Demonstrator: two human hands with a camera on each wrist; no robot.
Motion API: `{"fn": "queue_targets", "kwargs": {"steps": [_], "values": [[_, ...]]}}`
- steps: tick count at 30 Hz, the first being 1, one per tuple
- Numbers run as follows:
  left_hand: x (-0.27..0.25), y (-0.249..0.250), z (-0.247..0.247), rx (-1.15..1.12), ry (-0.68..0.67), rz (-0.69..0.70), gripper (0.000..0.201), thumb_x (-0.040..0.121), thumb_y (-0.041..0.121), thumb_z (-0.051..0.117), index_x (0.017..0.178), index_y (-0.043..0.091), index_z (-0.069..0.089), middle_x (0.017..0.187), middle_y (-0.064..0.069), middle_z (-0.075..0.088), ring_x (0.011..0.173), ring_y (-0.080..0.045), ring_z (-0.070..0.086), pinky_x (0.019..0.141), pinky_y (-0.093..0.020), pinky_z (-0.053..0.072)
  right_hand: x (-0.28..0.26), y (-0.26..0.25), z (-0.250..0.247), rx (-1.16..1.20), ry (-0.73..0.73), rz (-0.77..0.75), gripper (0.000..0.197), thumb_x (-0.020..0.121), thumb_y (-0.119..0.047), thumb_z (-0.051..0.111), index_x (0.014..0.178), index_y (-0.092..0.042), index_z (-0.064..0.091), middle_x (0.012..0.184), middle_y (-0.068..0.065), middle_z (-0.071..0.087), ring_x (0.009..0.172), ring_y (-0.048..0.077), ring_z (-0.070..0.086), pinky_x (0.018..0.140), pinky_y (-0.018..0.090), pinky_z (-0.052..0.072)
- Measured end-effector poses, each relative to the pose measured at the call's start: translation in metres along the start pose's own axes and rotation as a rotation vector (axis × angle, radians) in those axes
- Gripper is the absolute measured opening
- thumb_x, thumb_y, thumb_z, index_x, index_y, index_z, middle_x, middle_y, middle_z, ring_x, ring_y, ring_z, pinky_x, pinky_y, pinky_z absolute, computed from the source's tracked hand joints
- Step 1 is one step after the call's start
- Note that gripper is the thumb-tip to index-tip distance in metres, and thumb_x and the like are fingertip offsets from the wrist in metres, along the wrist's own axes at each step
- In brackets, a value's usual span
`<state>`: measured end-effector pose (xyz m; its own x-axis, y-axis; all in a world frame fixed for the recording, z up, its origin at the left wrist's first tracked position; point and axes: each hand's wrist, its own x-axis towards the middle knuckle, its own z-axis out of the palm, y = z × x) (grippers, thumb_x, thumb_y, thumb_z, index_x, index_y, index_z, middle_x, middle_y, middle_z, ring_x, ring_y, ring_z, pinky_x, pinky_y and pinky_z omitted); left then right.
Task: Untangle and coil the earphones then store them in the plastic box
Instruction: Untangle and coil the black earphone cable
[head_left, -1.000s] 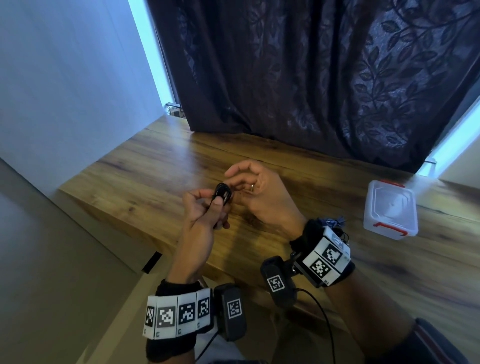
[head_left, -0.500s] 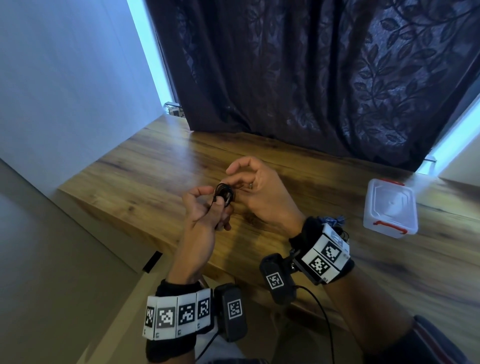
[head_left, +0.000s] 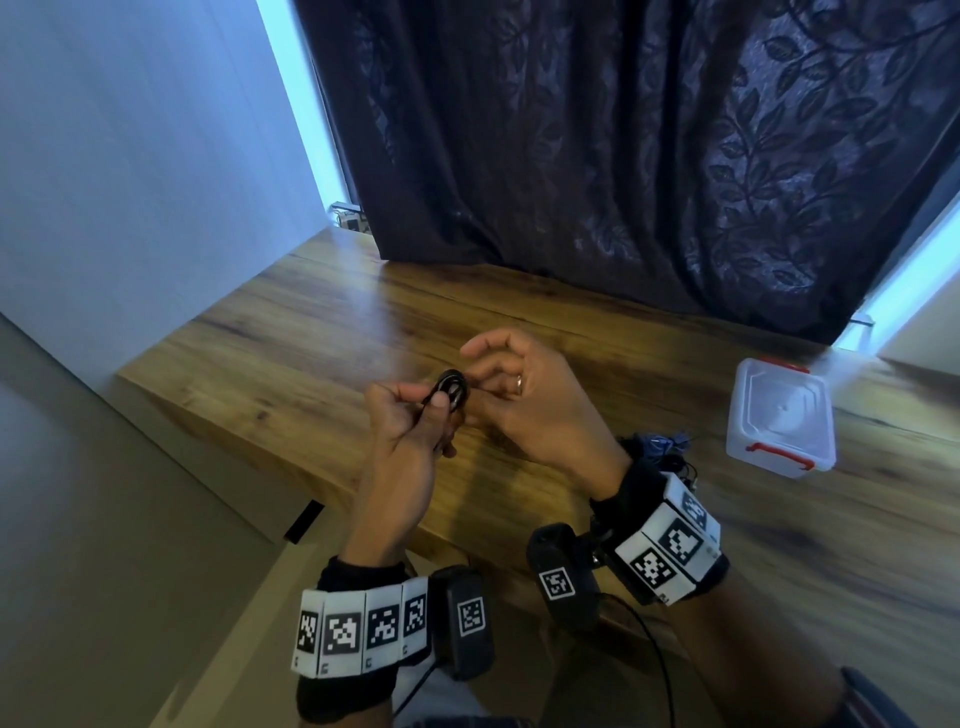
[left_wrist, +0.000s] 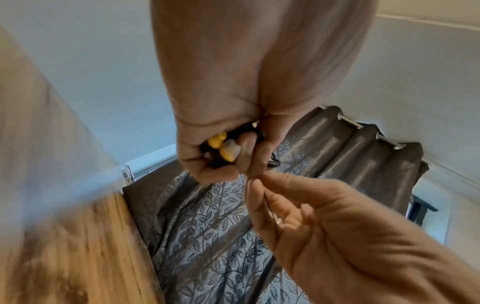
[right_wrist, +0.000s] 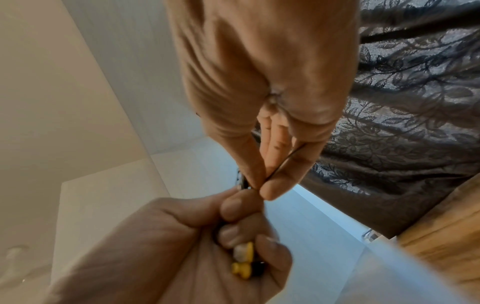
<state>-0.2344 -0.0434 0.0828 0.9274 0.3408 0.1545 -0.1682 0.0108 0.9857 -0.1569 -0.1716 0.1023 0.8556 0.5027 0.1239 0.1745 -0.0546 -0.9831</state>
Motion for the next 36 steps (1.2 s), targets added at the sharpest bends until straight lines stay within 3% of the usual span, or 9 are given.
{"fn": "queue_targets", "kwargs": {"steps": [5, 8, 13, 17, 20, 24, 29, 32, 36], "values": [[0.002, -0.011, -0.001, 0.154, 0.057, 0.048, 0.012, 0.100, 0.024, 0.053, 0.097, 0.024, 0.042, 0.099, -0.019, 0.058, 0.074, -0.011, 0.057, 0.065, -0.031, 0.047, -0.007, 0.005, 0.007, -0.033, 0.088, 0.063, 0.034, 0.085, -0.012, 0.080, 0.109, -0.020, 0.058, 0.094, 0.000, 0.074, 0.083, 0.014, 0.074, 0.076, 0.039, 0.064], [0.000, -0.011, -0.001, 0.195, 0.096, 0.100, 0.014, 0.101, 0.020, 0.052, 0.096, 0.028, 0.041, 0.097, -0.015, 0.059, 0.079, -0.016, 0.058, 0.067, -0.032, 0.048, -0.010, 0.005, 0.011, -0.049, 0.110, 0.083, 0.034, 0.085, -0.017, 0.081, 0.108, -0.026, 0.057, 0.095, -0.001, 0.075, 0.091, 0.014, 0.073, 0.083, 0.046, 0.062], [0.001, -0.009, -0.001, 0.182, 0.169, 0.170, 0.017, 0.100, 0.012, 0.053, 0.095, 0.027, 0.044, 0.089, -0.011, 0.059, 0.080, -0.014, 0.060, 0.069, -0.024, 0.049, -0.017, -0.002, 0.016, -0.038, 0.117, 0.097, 0.035, 0.086, -0.014, 0.079, 0.113, -0.020, 0.057, 0.092, 0.000, 0.076, 0.083, 0.013, 0.074, 0.081, 0.041, 0.063], [0.003, -0.009, -0.001, 0.226, 0.216, 0.201, 0.018, 0.099, 0.011, 0.056, 0.094, 0.026, 0.048, 0.092, -0.010, 0.062, 0.082, -0.010, 0.061, 0.072, -0.023, 0.048, -0.022, -0.006, 0.018, -0.062, 0.120, 0.106, 0.034, 0.086, -0.016, 0.079, 0.111, -0.022, 0.057, 0.091, -0.003, 0.076, 0.080, 0.009, 0.074, 0.080, 0.034, 0.063], [0.002, -0.009, -0.001, 0.248, 0.234, 0.211, 0.014, 0.098, 0.012, 0.056, 0.096, 0.024, 0.049, 0.093, -0.008, 0.061, 0.083, -0.010, 0.061, 0.072, -0.023, 0.049, -0.024, -0.006, 0.019, -0.108, 0.130, 0.103, 0.032, 0.086, -0.018, 0.079, 0.109, -0.026, 0.057, 0.092, -0.005, 0.076, 0.084, 0.009, 0.073, 0.086, 0.037, 0.061], [0.004, -0.008, -0.001, 0.233, 0.253, 0.201, 0.009, 0.097, 0.011, 0.058, 0.098, 0.017, 0.051, 0.094, -0.005, 0.060, 0.085, -0.014, 0.061, 0.075, -0.035, 0.053, -0.025, -0.007, 0.025, -0.104, 0.087, 0.109, 0.033, 0.086, -0.016, 0.079, 0.107, -0.027, 0.057, 0.088, -0.004, 0.075, 0.081, 0.009, 0.073, 0.083, 0.042, 0.062], [0.005, -0.008, -0.005, 0.134, 0.281, 0.131, 0.015, 0.092, 0.019, 0.064, 0.087, 0.031, 0.056, 0.094, -0.008, 0.065, 0.086, -0.025, 0.063, 0.080, -0.052, 0.054, -0.027, -0.008, 0.027, -0.096, 0.113, 0.076, 0.032, 0.085, -0.015, 0.078, 0.103, -0.029, 0.055, 0.090, -0.005, 0.075, 0.083, 0.006, 0.072, 0.083, 0.034, 0.061], [0.006, -0.007, -0.005, 0.069, 0.257, 0.113, 0.013, 0.091, 0.011, 0.066, 0.088, 0.022, 0.061, 0.091, -0.005, 0.066, 0.085, -0.016, 0.065, 0.075, -0.040, 0.056, -0.031, -0.012, 0.027, -0.120, 0.204, -0.038, 0.031, 0.085, -0.011, 0.078, 0.101, -0.025, 0.055, 0.088, -0.006, 0.071, 0.081, 0.003, 0.069, 0.076, 0.022, 0.059], [0.007, -0.003, -0.001, -0.052, 0.224, 0.100, 0.007, 0.089, -0.002, 0.063, 0.091, 0.005, 0.064, 0.087, -0.007, 0.068, 0.079, -0.006, 0.066, 0.067, -0.018, 0.052, -0.034, -0.013, 0.034, -0.079, 0.290, -0.195, 0.028, 0.085, -0.006, 0.077, 0.103, -0.015, 0.057, 0.087, -0.002, 0.069, 0.080, 0.010, 0.069, 0.073, 0.027, 0.061]]}}
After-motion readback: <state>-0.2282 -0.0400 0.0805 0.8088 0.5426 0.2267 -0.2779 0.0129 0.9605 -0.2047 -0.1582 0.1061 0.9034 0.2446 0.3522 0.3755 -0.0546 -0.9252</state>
